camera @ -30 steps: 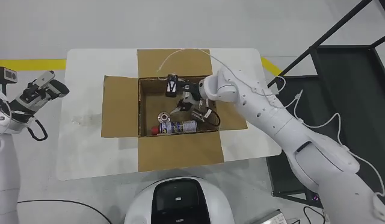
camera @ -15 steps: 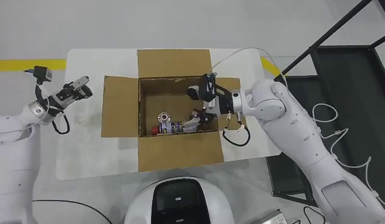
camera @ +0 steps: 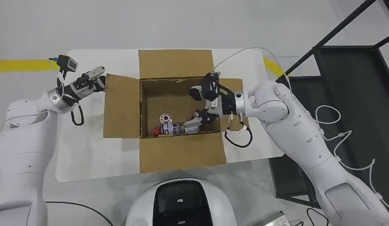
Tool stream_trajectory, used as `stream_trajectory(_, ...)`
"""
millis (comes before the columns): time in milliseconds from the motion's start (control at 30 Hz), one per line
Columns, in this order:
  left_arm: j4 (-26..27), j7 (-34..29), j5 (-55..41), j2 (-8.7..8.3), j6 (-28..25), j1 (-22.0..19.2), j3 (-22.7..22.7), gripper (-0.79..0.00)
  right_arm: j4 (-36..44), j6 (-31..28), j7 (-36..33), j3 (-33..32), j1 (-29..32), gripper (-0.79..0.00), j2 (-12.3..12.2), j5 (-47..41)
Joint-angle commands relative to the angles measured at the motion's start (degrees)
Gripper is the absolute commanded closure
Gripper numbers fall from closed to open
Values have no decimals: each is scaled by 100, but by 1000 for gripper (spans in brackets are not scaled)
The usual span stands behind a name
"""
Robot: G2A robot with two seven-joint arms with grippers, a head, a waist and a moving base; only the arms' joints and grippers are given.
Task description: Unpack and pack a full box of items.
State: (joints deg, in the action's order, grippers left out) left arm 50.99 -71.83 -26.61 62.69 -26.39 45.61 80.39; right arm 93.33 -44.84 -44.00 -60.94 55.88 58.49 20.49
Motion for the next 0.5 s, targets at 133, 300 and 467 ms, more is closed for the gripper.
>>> stream_trajectory(133,274,-557,-346,16,203,-207,-140,-785,-557,101,-186,-816,530,-785,-208,-1453)
stream_trajectory(300,682,-674,-381,79,384,-256,-478,-785,-1042,-172,-350,-1505,1133,-785,-372,-2869)
stream_trajectory(467,986,-443,-231,200,402,-338,-991,-785,-1662,-328,-719,-1835,1373,-785,-472,-3519)
